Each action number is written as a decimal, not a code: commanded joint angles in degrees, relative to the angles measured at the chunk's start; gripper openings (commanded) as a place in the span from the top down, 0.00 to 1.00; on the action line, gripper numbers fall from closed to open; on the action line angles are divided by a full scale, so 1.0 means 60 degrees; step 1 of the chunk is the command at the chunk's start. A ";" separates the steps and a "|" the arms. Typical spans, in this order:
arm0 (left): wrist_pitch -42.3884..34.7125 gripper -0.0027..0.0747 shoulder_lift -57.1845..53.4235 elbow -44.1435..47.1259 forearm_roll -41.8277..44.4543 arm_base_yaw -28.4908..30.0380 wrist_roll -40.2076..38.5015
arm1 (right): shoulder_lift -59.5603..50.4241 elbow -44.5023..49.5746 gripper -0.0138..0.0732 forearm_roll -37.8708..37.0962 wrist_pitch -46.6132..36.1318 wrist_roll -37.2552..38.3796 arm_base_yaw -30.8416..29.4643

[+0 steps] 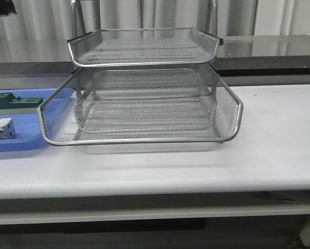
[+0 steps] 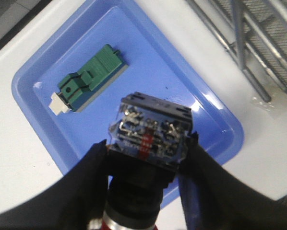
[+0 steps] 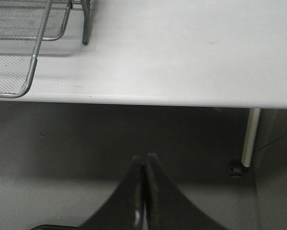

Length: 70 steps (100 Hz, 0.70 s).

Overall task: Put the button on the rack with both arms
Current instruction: 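Lift the red button and carry it over the pulled-out mesh tray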

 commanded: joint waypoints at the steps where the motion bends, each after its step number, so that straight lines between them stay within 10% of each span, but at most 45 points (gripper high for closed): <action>1: 0.0108 0.91 -0.1027 0.0237 -0.0443 -0.0333 -0.0126 | 0.0016 -0.0319 0.92 -0.0105 -0.0524 -0.0025 -0.0040; 70: -0.0260 0.99 -0.0648 0.1161 -0.0879 -0.4565 -0.0126 | 0.0016 -0.0319 0.92 -0.0105 -0.0524 -0.0025 -0.0040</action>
